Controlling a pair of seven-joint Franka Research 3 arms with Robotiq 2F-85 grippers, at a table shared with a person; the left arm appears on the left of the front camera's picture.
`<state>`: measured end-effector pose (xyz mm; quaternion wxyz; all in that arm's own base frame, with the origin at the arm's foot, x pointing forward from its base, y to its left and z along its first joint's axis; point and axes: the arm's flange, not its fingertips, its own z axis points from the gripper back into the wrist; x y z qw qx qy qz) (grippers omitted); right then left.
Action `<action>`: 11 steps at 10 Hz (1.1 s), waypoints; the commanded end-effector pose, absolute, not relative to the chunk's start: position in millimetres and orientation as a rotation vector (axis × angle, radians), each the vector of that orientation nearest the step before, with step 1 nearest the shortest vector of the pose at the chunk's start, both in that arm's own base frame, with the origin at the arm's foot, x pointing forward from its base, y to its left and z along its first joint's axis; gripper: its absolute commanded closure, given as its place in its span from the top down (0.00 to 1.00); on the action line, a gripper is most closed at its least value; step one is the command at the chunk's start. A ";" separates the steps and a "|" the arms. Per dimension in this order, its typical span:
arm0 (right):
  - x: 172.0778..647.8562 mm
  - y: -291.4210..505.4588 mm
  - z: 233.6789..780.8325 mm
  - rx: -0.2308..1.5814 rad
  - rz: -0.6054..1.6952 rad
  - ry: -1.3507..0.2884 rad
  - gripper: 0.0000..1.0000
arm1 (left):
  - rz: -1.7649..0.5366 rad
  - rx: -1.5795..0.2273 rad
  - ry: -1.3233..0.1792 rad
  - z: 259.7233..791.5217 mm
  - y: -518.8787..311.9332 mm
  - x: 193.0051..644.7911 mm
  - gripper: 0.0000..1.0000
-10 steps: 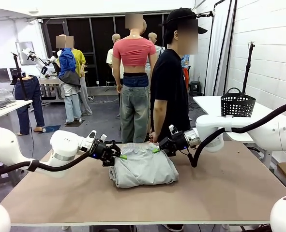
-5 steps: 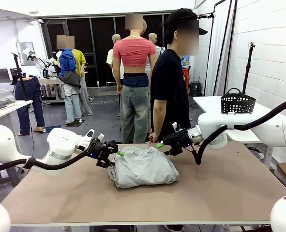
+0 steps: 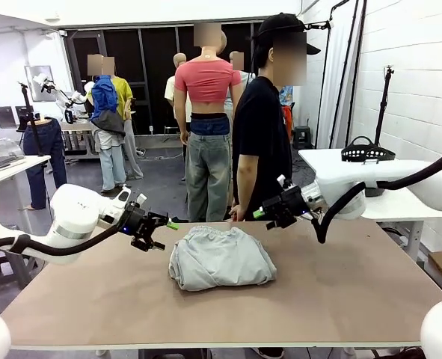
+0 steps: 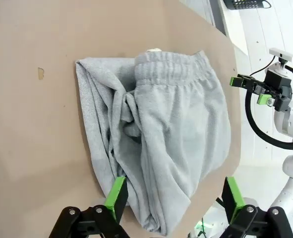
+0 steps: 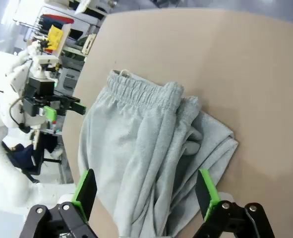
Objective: Fold the training pants.
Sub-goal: Fold the Training pants in half.
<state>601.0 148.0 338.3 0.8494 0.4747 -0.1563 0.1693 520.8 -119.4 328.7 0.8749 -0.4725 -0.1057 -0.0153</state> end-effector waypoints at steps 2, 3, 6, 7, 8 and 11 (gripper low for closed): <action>585.8 145.7 355.7 0.958 0.364 -0.368 1.00 | -0.018 -0.960 -0.277 347.4 -113.3 504.4 1.00; 595.3 145.3 350.1 0.987 0.367 -0.349 1.00 | -0.040 -0.950 -0.262 349.0 -116.7 504.0 1.00; 595.3 145.3 350.1 0.987 0.367 -0.349 1.00 | -0.033 -0.971 -0.254 345.7 -114.5 511.5 1.00; 595.3 145.3 350.1 0.987 0.367 -0.349 1.00 | -0.033 -0.971 -0.254 345.7 -114.5 511.5 1.00; 595.3 145.3 350.1 0.987 0.367 -0.349 1.00 | -0.033 -0.971 -0.254 345.7 -114.5 511.5 1.00; 595.3 145.3 350.1 0.987 0.367 -0.349 1.00 | -0.033 -0.971 -0.254 345.7 -114.5 511.5 1.00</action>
